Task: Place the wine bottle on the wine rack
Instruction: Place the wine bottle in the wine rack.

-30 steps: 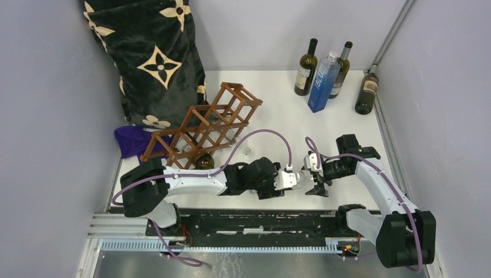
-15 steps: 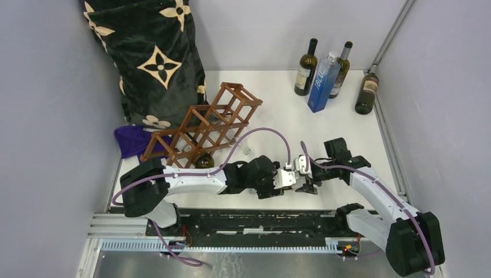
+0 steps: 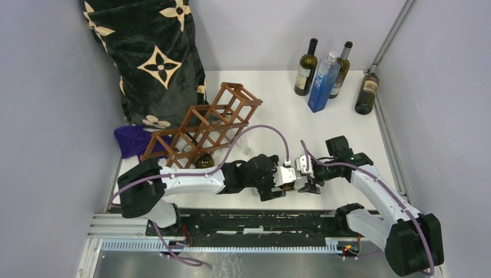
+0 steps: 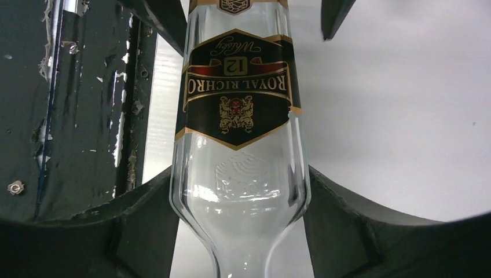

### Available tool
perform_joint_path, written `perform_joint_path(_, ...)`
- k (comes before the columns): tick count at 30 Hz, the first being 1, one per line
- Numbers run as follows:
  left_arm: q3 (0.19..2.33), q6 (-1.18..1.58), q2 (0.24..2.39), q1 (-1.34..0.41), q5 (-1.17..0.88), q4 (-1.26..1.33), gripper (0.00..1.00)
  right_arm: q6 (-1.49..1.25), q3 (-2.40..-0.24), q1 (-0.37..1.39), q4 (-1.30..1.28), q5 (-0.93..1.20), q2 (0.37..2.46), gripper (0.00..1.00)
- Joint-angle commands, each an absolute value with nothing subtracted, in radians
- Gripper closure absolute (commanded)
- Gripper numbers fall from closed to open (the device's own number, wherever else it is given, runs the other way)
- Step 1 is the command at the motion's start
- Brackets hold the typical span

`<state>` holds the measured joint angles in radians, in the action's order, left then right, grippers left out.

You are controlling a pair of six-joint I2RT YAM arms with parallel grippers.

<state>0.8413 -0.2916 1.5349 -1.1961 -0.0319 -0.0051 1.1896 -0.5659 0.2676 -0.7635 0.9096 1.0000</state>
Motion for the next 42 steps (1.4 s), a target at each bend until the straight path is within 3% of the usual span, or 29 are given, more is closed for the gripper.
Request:
perform_joint_path(1,0.886,-0.251,1.414,-1.192,-0.003,0.105,0.00,1.177,-0.627,0.205,-0.812,1.001,0.966,1.00)
perform_joint_path(7,0.878,-0.243,1.270,-1.191,0.036,0.041,0.00,1.207,-0.676,0.103,-0.895,1.088,0.938,1.00)
perform_joint_path(14,1.068,-0.138,1.035,-1.176,0.186,-0.099,0.00,1.137,-0.752,0.093,-0.924,1.187,0.929,1.00)
perform_joint_path(24,1.525,0.029,1.094,-1.048,0.183,-0.153,0.00,1.191,-0.887,0.094,-1.079,1.167,0.982,1.00)
perform_joint_path(34,1.684,0.229,1.167,-1.025,0.284,-0.017,0.00,0.605,-0.762,0.193,-0.478,1.048,0.774,1.00)
perform_joint_path(42,1.751,0.316,1.176,-1.029,0.607,-0.044,0.00,0.159,-0.611,0.416,-0.072,0.808,0.680,1.00)
